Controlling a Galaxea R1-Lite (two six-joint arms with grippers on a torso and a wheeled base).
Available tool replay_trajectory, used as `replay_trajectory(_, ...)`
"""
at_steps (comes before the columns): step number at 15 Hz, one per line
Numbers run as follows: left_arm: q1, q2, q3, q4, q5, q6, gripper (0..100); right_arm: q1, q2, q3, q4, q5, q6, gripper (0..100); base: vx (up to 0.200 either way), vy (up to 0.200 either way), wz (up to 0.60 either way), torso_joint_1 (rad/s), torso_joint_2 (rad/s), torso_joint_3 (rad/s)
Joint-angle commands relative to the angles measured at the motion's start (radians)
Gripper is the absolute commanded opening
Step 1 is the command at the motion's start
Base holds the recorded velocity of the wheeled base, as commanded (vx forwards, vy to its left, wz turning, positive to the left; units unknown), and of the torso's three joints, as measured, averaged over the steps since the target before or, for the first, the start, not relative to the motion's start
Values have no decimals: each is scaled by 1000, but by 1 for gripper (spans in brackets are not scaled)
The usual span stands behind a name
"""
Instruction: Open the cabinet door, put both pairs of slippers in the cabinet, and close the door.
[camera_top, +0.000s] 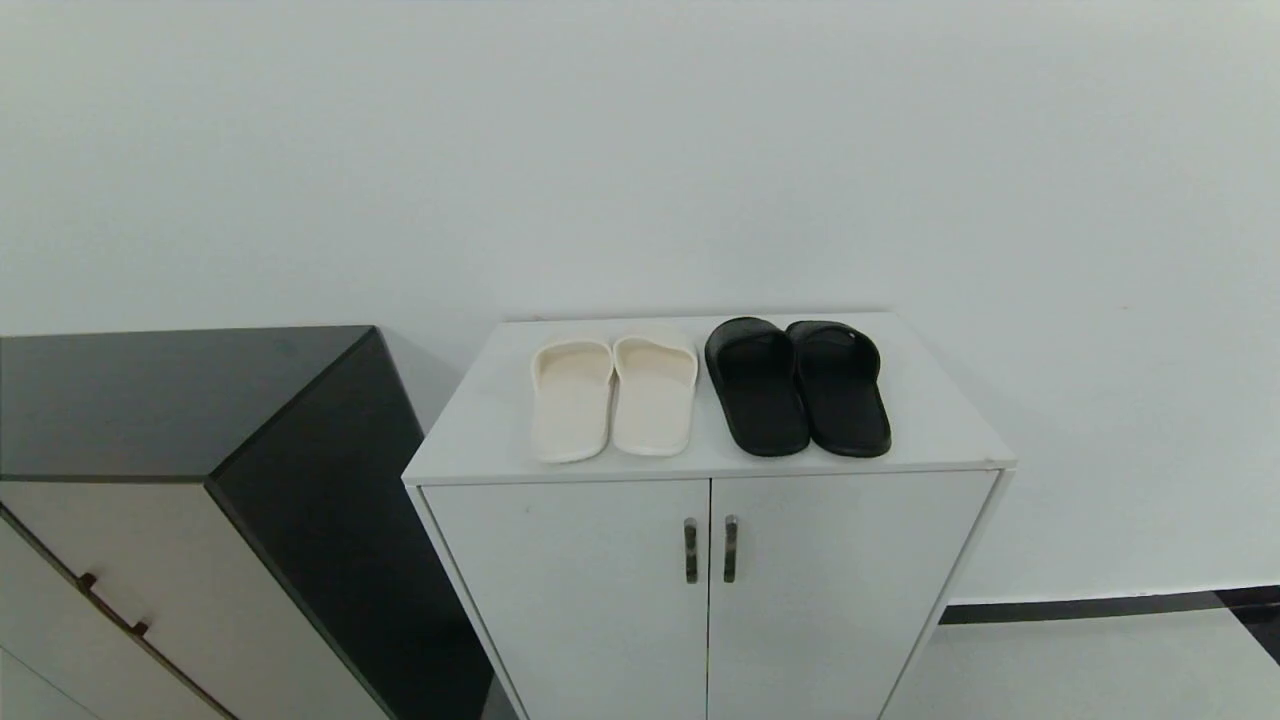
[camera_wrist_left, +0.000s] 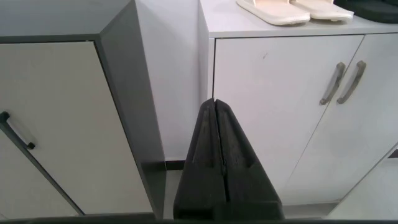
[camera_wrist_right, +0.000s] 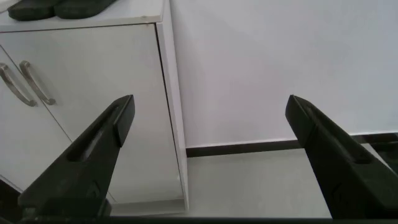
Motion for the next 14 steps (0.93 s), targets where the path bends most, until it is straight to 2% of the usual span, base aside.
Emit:
replay_trajectory(1, 0, 0, 0, 0, 4, -1, 0, 0, 0, 0, 0, -3, 14, 100, 0, 0, 0, 0, 0, 0)
replay_trajectory(7, 0, 0, 0, 0, 4, 11, 0, 3, 0, 0, 0, 54, 11, 100, 0, 0, 0, 0, 0, 0)
replay_trajectory(8, 0, 0, 0, 0, 1, -9, 0, 3, 1, 0, 0, 58, 5, 100, 0, 0, 0, 0, 0, 0)
replay_trajectory(10, 0, 0, 0, 0, 6, -18, 0, 3, 0, 0, -3, 63, -13, 100, 200, 0, 0, -2, 5, 0)
replay_trajectory(11, 0, 0, 0, 0, 4, -23, 0, 3, 6, -15, -11, 107, -64, 100, 200, 0, 0, -12, -12, 2)
replay_trajectory(13, 0, 0, 0, 0, 3, -20, 0, 5, 210, -328, -21, 184, 54, 100, 0, 0, 0, 0, 0, 0)
replay_trajectory(14, 0, 0, 0, 0, 3, -18, 0, 5, 231, -347, -18, 204, 51, 100, 0, 0, 0, 0, 0, 0)
